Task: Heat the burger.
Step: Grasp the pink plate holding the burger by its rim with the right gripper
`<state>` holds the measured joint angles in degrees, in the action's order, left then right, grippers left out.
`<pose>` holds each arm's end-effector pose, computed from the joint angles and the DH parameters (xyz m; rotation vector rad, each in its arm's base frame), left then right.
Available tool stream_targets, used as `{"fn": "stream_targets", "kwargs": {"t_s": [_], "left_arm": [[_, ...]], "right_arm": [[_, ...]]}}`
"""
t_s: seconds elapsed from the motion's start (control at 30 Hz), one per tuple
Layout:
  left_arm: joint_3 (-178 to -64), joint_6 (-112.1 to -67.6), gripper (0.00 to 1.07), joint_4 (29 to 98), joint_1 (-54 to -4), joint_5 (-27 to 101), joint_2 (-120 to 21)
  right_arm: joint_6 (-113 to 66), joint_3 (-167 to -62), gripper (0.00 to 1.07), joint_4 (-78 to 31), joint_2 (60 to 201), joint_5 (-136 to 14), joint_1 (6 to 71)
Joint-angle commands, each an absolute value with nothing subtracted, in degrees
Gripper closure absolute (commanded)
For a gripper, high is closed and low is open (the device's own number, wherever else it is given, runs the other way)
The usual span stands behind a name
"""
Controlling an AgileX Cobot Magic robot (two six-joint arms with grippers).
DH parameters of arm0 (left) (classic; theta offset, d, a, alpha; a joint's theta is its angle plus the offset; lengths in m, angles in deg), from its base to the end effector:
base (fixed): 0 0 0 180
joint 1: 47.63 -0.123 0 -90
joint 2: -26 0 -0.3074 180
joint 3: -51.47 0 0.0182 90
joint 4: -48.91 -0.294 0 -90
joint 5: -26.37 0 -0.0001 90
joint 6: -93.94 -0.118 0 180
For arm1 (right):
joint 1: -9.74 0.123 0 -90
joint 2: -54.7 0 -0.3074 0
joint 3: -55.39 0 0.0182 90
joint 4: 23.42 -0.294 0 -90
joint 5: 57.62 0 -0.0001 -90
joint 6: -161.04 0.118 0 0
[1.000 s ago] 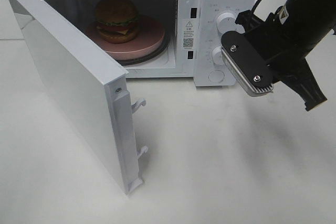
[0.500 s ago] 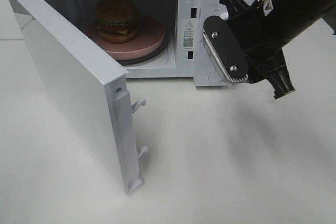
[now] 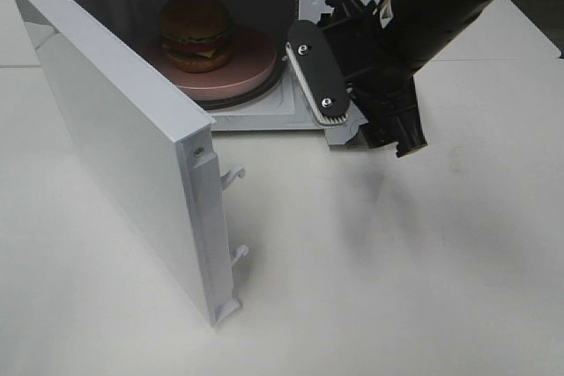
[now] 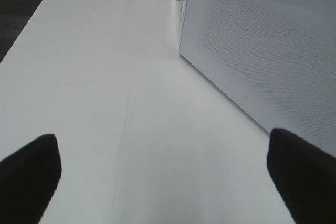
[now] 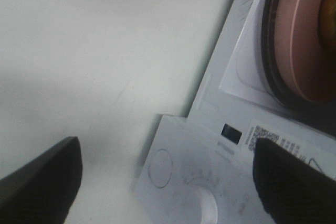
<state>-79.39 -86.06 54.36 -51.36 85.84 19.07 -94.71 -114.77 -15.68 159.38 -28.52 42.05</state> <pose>0.0353 -0.0074 0.2887 -0.0622 2.0127 -0.0719 0.3617 0.2196 0.2203 -2.1387 1.3998 -0.4346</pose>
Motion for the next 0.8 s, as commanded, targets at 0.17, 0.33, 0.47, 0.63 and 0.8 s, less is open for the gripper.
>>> {"fn": "stream_targets", "kwargs": {"t_s": [0.17, 0.33, 0.47, 0.63, 0.8], "left_arm": [[-79.28, -86.06, 0.07, 54.76, -51.36, 85.44, 20.33], [-79.28, -86.06, 0.07, 54.76, -51.36, 85.44, 20.33], [-79.28, -86.06, 0.07, 54.76, -51.36, 85.44, 20.33], [-79.28, -86.06, 0.07, 54.76, -51.36, 85.44, 20.33], [-79.28, -86.06, 0.07, 54.76, -51.36, 85.44, 20.33]], "right_arm": [[-92.99, -119.41, 0.23, -15.97, 163.79, -30.69, 43.43], [-92.24, -123.02, 0.23, -15.91, 167.05, -32.30, 44.46], [-91.04, -124.97, 0.23, -15.91, 169.17, -33.50, 45.09], [-87.37, -128.01, 0.23, -15.80, 173.07, -35.45, 45.55], [-85.25, -131.39, 0.23, -15.86, 177.20, -36.31, 45.55]]}}
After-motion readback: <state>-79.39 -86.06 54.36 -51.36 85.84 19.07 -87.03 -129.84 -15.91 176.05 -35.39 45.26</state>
